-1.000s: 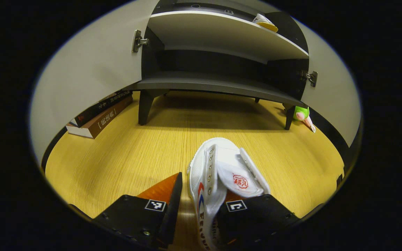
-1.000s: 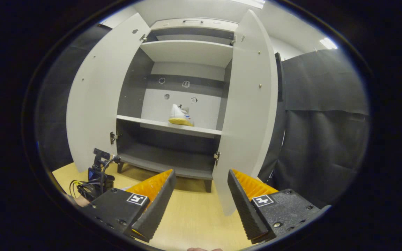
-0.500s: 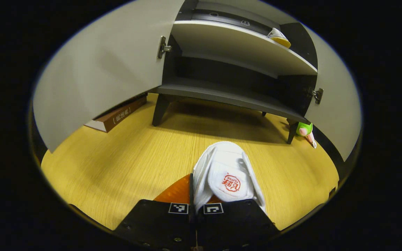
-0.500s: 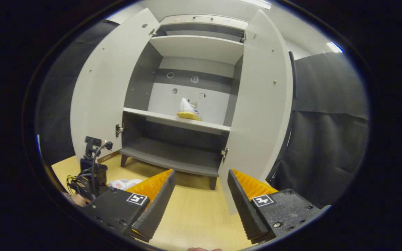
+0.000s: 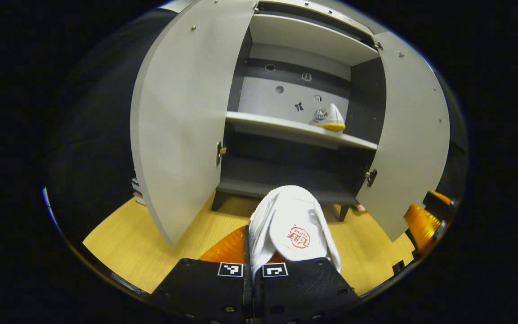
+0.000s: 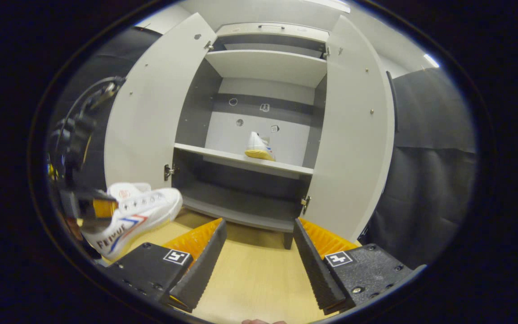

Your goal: Grab one shoe with the right hand and put it into the shoe cabinet, grab the other shoe with the left hand and put it into the shoe cabinet; then close the right door with the right hand and the left door with the left hand.

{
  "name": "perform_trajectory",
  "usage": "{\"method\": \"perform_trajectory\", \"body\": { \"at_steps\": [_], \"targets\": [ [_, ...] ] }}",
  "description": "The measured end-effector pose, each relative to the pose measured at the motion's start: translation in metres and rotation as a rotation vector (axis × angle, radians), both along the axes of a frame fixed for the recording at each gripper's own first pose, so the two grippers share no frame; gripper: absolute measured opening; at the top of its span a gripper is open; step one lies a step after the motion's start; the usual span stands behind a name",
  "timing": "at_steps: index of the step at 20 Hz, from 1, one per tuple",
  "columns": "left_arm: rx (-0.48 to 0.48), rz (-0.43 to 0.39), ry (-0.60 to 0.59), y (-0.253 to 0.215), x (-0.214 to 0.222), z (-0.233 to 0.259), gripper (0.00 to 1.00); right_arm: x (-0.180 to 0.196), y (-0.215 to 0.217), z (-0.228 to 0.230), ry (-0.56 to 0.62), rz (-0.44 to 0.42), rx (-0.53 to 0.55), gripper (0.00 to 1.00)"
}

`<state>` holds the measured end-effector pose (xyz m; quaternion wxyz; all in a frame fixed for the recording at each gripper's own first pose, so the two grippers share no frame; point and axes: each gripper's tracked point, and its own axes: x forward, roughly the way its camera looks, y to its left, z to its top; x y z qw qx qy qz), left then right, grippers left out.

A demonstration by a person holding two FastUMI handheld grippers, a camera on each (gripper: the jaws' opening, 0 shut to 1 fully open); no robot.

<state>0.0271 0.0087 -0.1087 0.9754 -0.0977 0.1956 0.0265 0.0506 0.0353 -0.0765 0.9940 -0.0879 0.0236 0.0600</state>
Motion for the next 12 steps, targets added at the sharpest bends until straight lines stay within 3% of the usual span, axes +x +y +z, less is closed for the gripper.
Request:
{"method": "perform_trajectory", "body": {
  "at_steps": [2, 6, 12],
  "targets": [
    [-0.030, -0.013, -0.047, -0.007, 0.028, 0.037, 0.01, 0.001, 0.003, 0.000, -0.005, 0.011, -0.001, 0.97],
    [0.012, 0.005, -0.106, -0.006, 0.093, 0.099, 0.01, -0.001, 0.004, 0.002, -0.010, 0.019, 0.011, 0.94],
    [0.016, 0.036, 0.049, 0.012, 0.232, 0.115, 0.01, -0.007, -0.007, 0.008, -0.026, -0.003, 0.030, 0.94]
  ]
}}
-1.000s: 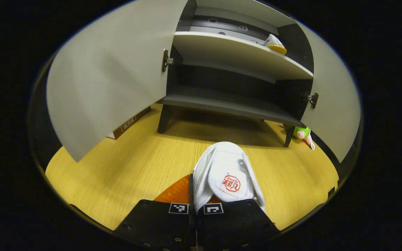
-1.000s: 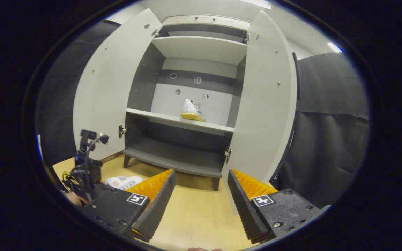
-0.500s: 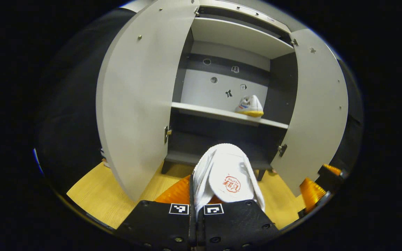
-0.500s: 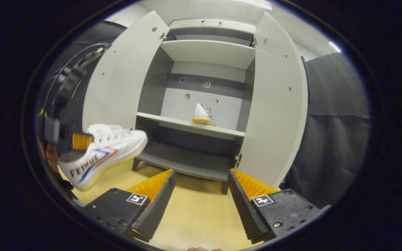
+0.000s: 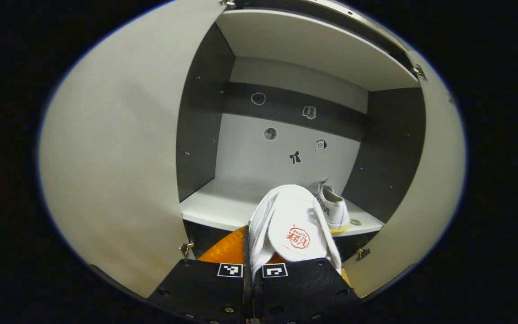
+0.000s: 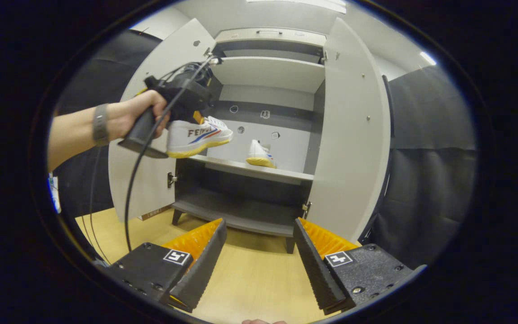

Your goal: Grab one shoe with the right hand and put it into the shoe cabinet, grab the other shoe with the left hand and put it into the shoe cabinet; then close the right door with the right hand and the left door with the left hand.

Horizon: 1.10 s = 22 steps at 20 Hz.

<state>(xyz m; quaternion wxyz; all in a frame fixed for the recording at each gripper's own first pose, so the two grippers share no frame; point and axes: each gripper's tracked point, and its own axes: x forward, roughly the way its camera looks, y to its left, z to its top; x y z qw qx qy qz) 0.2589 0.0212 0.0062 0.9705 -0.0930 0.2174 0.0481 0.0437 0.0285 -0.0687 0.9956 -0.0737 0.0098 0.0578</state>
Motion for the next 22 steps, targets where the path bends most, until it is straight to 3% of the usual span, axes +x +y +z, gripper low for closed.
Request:
{"method": "perform_trajectory", "body": {
  "at_steps": [4, 9, 15, 17, 22],
  "targets": [
    [0.038, 0.032, 0.115, -0.009, 0.071, -0.015, 0.01, 0.000, -0.018, -0.005, 0.013, -0.042, 0.028, 0.94],
    [0.068, 0.037, 0.220, -0.010, 0.113, -0.039, 0.01, 0.004, -0.042, -0.010, 0.026, -0.104, 0.056, 0.94],
    [0.046, 0.042, 0.342, -0.018, 0.129, -0.065, 0.01, 0.009, -0.057, -0.019, 0.041, -0.142, 0.068, 0.94],
    [0.069, 0.043, 0.363, -0.017, 0.133, -0.070, 0.01, 0.013, -0.058, -0.022, 0.049, -0.145, 0.070, 0.94],
    [0.023, 0.042, 0.405, -0.016, 0.135, -0.074, 0.02, 0.018, -0.059, -0.024, 0.055, -0.139, 0.071, 0.94]
  ]
}}
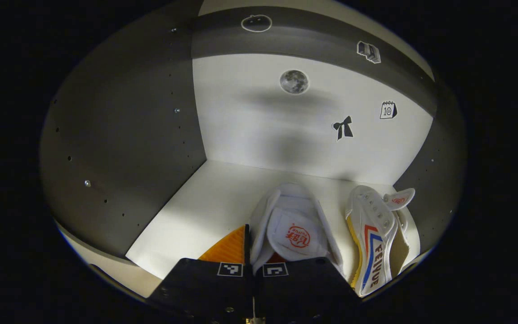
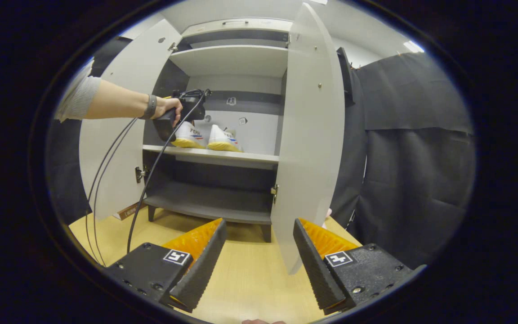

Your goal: Grab one shoe with the right hand and put it into the shoe cabinet, grab the other shoe with the left hand and put it into the shoe cabinet; then close the right door with the right hand and the left door with the left hand.

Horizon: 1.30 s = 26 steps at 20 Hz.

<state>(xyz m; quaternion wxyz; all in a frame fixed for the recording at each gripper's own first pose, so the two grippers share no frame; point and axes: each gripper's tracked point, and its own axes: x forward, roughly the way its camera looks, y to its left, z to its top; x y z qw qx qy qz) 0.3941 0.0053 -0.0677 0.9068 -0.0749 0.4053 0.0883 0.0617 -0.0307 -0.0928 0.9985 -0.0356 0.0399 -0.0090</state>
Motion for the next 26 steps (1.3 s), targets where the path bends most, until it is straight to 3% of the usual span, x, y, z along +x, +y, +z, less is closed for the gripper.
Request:
{"method": "perform_trajectory", "body": {
  "at_steps": [2, 3, 4, 5, 6, 7, 10, 11, 13, 14, 15, 16, 23, 24, 25, 26],
  "targets": [
    [-0.017, -0.016, -0.014, -0.005, 0.004, 0.004, 0.10, 0.001, 0.001, -0.003, 0.007, 0.001, 0.000, 0.94],
    [-0.019, -0.017, -0.006, -0.005, 0.002, 0.002, 0.19, 0.001, 0.002, -0.004, 0.011, 0.004, 0.000, 0.94],
    [-0.016, -0.017, -0.002, -0.006, 0.000, 0.004, 0.20, 0.001, 0.002, -0.006, 0.013, 0.003, -0.001, 0.94],
    [-0.009, -0.024, -0.007, -0.005, -0.001, 0.004, 0.36, 0.001, 0.001, -0.005, 0.012, 0.004, -0.002, 0.94],
    [-0.007, -0.030, -0.010, -0.004, -0.002, 0.007, 0.31, 0.000, 0.002, -0.006, 0.012, 0.006, -0.002, 0.94],
    [-0.012, -0.033, -0.013, -0.004, -0.005, 0.011, 0.37, 0.000, 0.003, -0.006, 0.014, 0.008, -0.003, 0.94],
    [-0.043, -0.057, -0.041, -0.006, -0.017, 0.027, 0.41, -0.002, 0.006, -0.007, 0.016, 0.017, 0.001, 0.94],
    [-0.048, -0.069, -0.055, -0.007, -0.023, 0.033, 0.55, -0.003, 0.008, -0.006, 0.014, 0.022, 0.000, 0.94],
    [-0.072, -0.094, -0.094, -0.010, -0.038, 0.049, 0.55, -0.005, 0.011, -0.006, 0.010, 0.032, -0.005, 0.94],
    [-0.083, -0.103, -0.123, -0.012, -0.047, 0.060, 0.42, -0.006, 0.014, -0.005, 0.009, 0.039, -0.004, 0.97],
    [-0.088, -0.119, -0.162, -0.013, -0.055, 0.072, 0.56, -0.007, 0.016, -0.005, 0.009, 0.046, -0.002, 0.97],
    [-0.088, -0.131, -0.204, -0.015, -0.065, 0.086, 0.41, -0.009, 0.018, -0.006, 0.011, 0.054, -0.002, 0.97],
    [-0.049, -0.230, -0.515, -0.032, -0.191, 0.134, 0.39, -0.023, 0.028, -0.008, 0.009, 0.092, -0.007, 0.94],
    [-0.040, -0.230, -0.547, -0.033, -0.211, 0.131, 0.39, -0.026, 0.029, -0.007, 0.007, 0.092, -0.007, 0.94],
    [-0.021, -0.231, -0.574, -0.034, -0.234, 0.125, 0.55, -0.028, 0.029, -0.007, 0.008, 0.094, 0.001, 0.94],
    [0.012, -0.225, -0.596, -0.033, -0.255, 0.118, 0.39, -0.030, 0.030, -0.004, 0.005, 0.097, 0.015, 0.94]
  ]
}}
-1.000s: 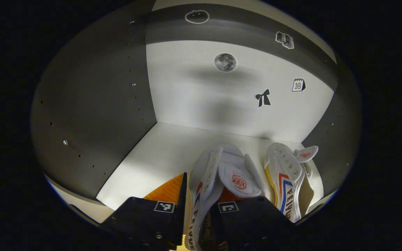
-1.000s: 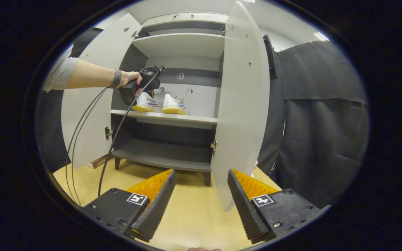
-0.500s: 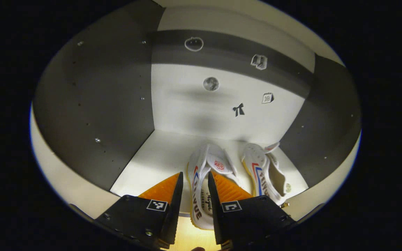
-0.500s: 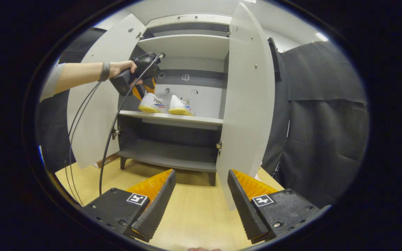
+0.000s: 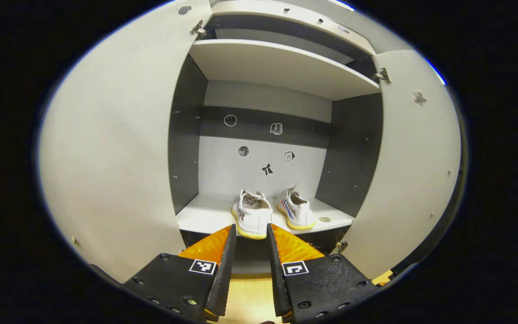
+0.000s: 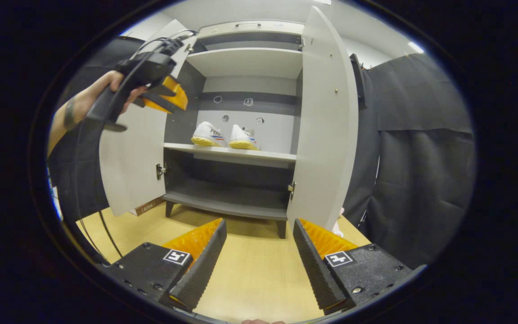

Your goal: Grab one shoe with the right hand and put it into the shoe cabinet, grab the other shoe with the left hand and put it into the shoe cabinet; then close the right door with the right hand and the left door with the left hand.

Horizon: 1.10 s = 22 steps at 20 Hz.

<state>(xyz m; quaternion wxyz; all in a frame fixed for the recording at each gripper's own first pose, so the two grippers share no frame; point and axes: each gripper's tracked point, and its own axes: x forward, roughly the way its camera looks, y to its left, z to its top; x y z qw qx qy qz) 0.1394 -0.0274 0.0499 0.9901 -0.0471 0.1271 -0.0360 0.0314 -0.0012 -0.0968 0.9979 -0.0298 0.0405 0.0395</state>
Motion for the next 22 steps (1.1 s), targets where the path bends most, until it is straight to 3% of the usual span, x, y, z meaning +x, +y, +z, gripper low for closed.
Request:
{"method": "perform_trajectory", "body": {
  "at_steps": [2, 4, 5, 6, 10, 11, 13, 14, 20, 21, 22],
  "targets": [
    [0.051, 0.035, -0.039, 0.004, -0.040, -0.021, 0.39, -0.005, -0.003, 0.004, -0.008, -0.006, 0.020, 0.94],
    [0.088, 0.047, -0.044, -0.002, -0.075, -0.045, 0.45, -0.009, -0.006, 0.005, -0.009, -0.014, 0.022, 0.94],
    [0.106, 0.051, -0.044, -0.005, -0.091, -0.059, 0.31, -0.011, -0.009, 0.005, -0.009, -0.020, 0.023, 0.94],
    [0.117, 0.053, -0.055, -0.007, -0.104, -0.068, 0.46, -0.012, -0.010, 0.006, -0.012, -0.022, 0.028, 0.97],
    [0.140, 0.029, -0.104, -0.023, -0.142, -0.089, 0.53, -0.017, -0.010, 0.004, 0.001, -0.022, 0.038, 0.97],
    [0.144, 0.027, -0.103, -0.025, -0.149, -0.093, 0.47, -0.019, -0.009, 0.005, 0.001, -0.019, 0.038, 0.97],
    [0.119, 0.025, -0.105, -0.031, -0.162, -0.100, 0.74, -0.023, -0.007, 0.005, 0.000, -0.014, 0.032, 0.94],
    [0.104, 0.026, -0.103, -0.034, -0.168, -0.104, 0.77, -0.027, -0.007, 0.006, -0.003, -0.008, 0.032, 0.94],
    [0.109, 0.051, -0.140, -0.032, -0.190, -0.109, 0.84, -0.054, -0.029, 0.028, -0.018, -0.049, 0.087, 0.96],
    [0.108, 0.048, -0.133, -0.033, -0.193, -0.111, 0.76, -0.058, -0.039, 0.034, -0.021, -0.066, 0.098, 0.97],
    [0.105, 0.041, -0.124, -0.035, -0.194, -0.112, 0.76, -0.063, -0.050, 0.043, -0.029, -0.085, 0.116, 0.97]
  ]
}}
